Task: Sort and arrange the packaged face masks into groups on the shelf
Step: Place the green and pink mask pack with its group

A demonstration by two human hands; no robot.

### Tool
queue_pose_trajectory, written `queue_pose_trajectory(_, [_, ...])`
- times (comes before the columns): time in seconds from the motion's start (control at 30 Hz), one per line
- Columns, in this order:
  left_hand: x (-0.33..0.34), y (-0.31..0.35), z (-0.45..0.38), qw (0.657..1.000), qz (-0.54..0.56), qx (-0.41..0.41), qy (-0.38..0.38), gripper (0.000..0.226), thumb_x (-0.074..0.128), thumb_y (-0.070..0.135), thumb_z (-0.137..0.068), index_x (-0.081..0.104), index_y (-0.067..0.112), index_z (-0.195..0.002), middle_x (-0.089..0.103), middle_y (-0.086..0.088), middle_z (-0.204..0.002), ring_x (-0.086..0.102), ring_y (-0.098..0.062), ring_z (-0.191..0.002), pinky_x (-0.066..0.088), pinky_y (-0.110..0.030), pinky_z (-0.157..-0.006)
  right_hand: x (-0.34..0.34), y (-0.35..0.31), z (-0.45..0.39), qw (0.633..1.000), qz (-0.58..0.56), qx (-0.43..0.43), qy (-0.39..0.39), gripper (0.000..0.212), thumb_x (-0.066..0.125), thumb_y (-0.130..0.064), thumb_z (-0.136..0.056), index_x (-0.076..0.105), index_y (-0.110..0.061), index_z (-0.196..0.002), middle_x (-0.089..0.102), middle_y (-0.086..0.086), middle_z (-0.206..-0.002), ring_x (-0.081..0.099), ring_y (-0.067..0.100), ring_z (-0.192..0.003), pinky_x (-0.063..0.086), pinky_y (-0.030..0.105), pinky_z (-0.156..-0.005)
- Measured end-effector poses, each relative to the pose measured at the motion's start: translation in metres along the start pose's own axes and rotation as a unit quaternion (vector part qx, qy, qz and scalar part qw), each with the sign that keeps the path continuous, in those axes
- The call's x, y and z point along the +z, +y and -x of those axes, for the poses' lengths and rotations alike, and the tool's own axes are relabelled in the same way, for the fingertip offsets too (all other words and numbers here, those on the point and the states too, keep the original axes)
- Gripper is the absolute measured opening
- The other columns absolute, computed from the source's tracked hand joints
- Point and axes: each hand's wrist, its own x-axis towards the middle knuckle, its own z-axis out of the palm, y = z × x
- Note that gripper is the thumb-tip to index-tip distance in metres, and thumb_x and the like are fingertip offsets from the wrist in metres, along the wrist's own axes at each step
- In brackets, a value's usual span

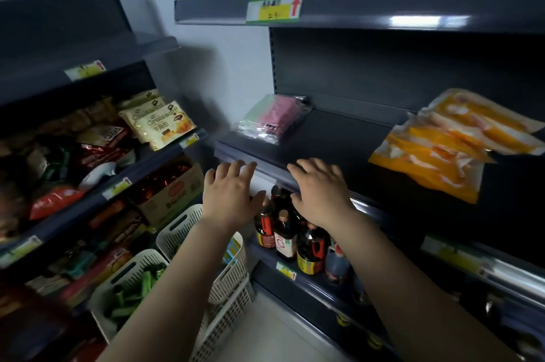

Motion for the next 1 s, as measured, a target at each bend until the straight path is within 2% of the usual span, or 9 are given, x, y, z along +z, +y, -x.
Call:
queue_pose_trajectory(0.27, [0.019, -0.042, -0.056, 1.000, 0.006, 0.002, -0.016, 0.065, 0.042, 0.055, -0.090, 0.026, 0.026, -0.147, 0.034, -0.001, -0.149, 0.028, -0.026, -0.138, 0.022, -0.042, -0.112, 0.016, -0.013, -0.074, 1.000, 0.001, 0.012, -0.013, 0.059, 0.050, -0.034, -0.092, 0.028, -0.021, -0.145, 0.033, 0.001, -0.148, 0.028, 0.024, -0.137, 0.026, 0.042, -0.107])
queue_pose_trajectory(0.5, [0.034, -0.070, -0.124, 0.999, 0.047, -0.001, -0.017, 0.066, 0.042, 0.057, -0.090, 0.029, 0.026, -0.146, 0.035, -0.001, -0.148, 0.029, -0.026, -0.137, 0.026, -0.039, -0.109, 0.030, -0.002, -0.146, 0.975, -0.211, 0.076, 0.005, 0.057, 0.056, -0.030, -0.090, 0.036, -0.019, -0.143, 0.039, 0.001, -0.149, 0.040, 0.023, -0.133, 0.036, 0.033, -0.106])
queue_pose_trajectory(0.73, [0.059, -0.077, -0.188, 0.997, 0.056, 0.031, -0.034, 0.064, 0.045, 0.054, -0.090, 0.028, 0.027, -0.146, 0.033, 0.000, -0.151, 0.029, -0.026, -0.138, 0.027, -0.040, -0.109, 0.046, 0.021, -0.196, 0.966, -0.235, 0.108, 0.025, 0.055, 0.060, -0.028, -0.089, 0.043, -0.013, -0.139, 0.049, 0.007, -0.137, 0.047, 0.026, -0.126, 0.039, 0.031, -0.100])
queue_pose_trajectory(0.8, [0.064, -0.078, -0.203, 0.994, 0.095, 0.031, -0.038, 0.065, 0.046, 0.053, -0.090, 0.030, 0.025, -0.146, 0.034, -0.001, -0.150, 0.031, -0.027, -0.136, 0.028, -0.041, -0.109, 0.050, 0.026, -0.206, 0.954, -0.266, 0.135, 0.038, 0.053, 0.062, -0.025, -0.088, 0.046, -0.012, -0.137, 0.048, 0.008, -0.138, 0.046, 0.025, -0.126, 0.036, 0.027, -0.099])
queue_pose_trajectory(0.87, [0.068, -0.080, -0.217, 0.982, 0.178, 0.015, -0.053, 0.067, 0.047, 0.055, -0.087, 0.035, 0.022, -0.144, 0.039, -0.004, -0.147, 0.035, -0.030, -0.133, 0.030, -0.041, -0.108, 0.054, 0.031, -0.217, 0.936, -0.303, 0.172, 0.047, 0.054, 0.063, -0.023, -0.087, 0.046, -0.012, -0.137, 0.046, 0.010, -0.140, 0.045, 0.024, -0.128, 0.034, 0.026, -0.101])
queue_pose_trajectory(0.93, [0.072, -0.083, -0.232, 0.958, 0.281, -0.005, -0.062, 0.066, 0.051, 0.052, -0.085, 0.040, 0.018, -0.141, 0.045, -0.008, -0.142, 0.040, -0.032, -0.130, 0.033, -0.039, -0.107, 0.059, 0.035, -0.226, 0.910, -0.352, 0.215, 0.042, 0.060, 0.064, -0.022, -0.086, 0.041, -0.016, -0.141, 0.044, 0.011, -0.142, 0.045, 0.025, -0.128, 0.035, 0.029, -0.104])
queue_pose_trajectory(1.0, [0.078, -0.085, -0.244, 0.923, 0.377, -0.031, -0.066, 0.055, 0.059, 0.036, -0.090, 0.044, 0.015, -0.138, 0.048, -0.012, -0.137, 0.044, -0.029, -0.127, 0.035, -0.037, -0.108, 0.063, 0.038, -0.234, 0.883, -0.396, 0.250, 0.041, 0.069, 0.066, -0.021, -0.084, 0.034, -0.018, -0.145, 0.044, 0.011, -0.142, 0.047, 0.025, -0.127, 0.038, 0.032, -0.105])
